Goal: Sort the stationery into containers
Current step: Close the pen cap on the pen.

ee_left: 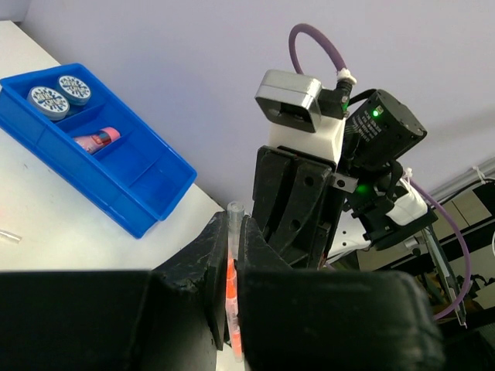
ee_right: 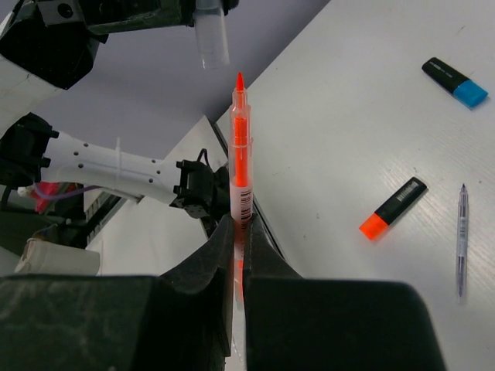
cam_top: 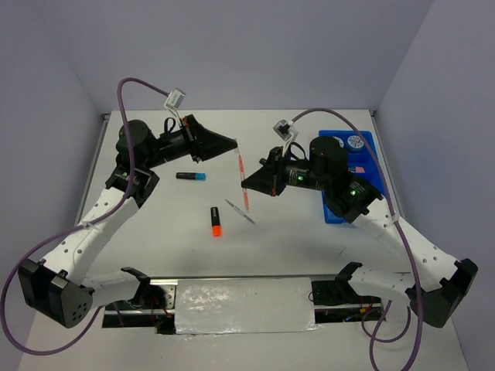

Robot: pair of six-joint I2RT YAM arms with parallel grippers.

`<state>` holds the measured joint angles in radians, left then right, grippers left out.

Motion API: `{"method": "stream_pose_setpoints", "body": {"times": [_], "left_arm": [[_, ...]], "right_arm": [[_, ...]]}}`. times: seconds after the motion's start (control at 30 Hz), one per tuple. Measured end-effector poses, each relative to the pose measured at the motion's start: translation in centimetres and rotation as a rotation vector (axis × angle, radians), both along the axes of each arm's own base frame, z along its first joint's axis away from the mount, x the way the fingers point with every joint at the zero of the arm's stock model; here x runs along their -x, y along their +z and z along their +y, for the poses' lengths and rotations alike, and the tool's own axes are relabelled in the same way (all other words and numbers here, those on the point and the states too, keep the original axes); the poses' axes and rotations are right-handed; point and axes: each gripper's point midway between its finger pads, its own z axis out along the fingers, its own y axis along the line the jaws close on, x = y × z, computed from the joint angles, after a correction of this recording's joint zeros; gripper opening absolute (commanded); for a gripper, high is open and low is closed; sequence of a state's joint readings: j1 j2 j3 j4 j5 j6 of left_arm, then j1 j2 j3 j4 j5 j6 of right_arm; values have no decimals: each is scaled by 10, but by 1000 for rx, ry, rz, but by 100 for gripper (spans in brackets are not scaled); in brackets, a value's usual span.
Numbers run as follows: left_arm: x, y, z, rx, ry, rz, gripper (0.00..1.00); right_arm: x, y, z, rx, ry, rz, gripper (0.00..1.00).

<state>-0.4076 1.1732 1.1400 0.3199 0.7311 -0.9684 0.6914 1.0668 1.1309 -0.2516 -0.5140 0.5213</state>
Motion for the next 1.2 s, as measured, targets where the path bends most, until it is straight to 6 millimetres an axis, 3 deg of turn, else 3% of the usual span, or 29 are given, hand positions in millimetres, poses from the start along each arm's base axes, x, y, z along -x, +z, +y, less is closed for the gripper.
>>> {"method": "stream_pose_setpoints", "body": {"times": [1.2], "left_arm": [[-3, 4, 1, 4, 18, -41, 0]], "right_arm": [[2, 3, 4, 13, 44, -17, 0]]}}
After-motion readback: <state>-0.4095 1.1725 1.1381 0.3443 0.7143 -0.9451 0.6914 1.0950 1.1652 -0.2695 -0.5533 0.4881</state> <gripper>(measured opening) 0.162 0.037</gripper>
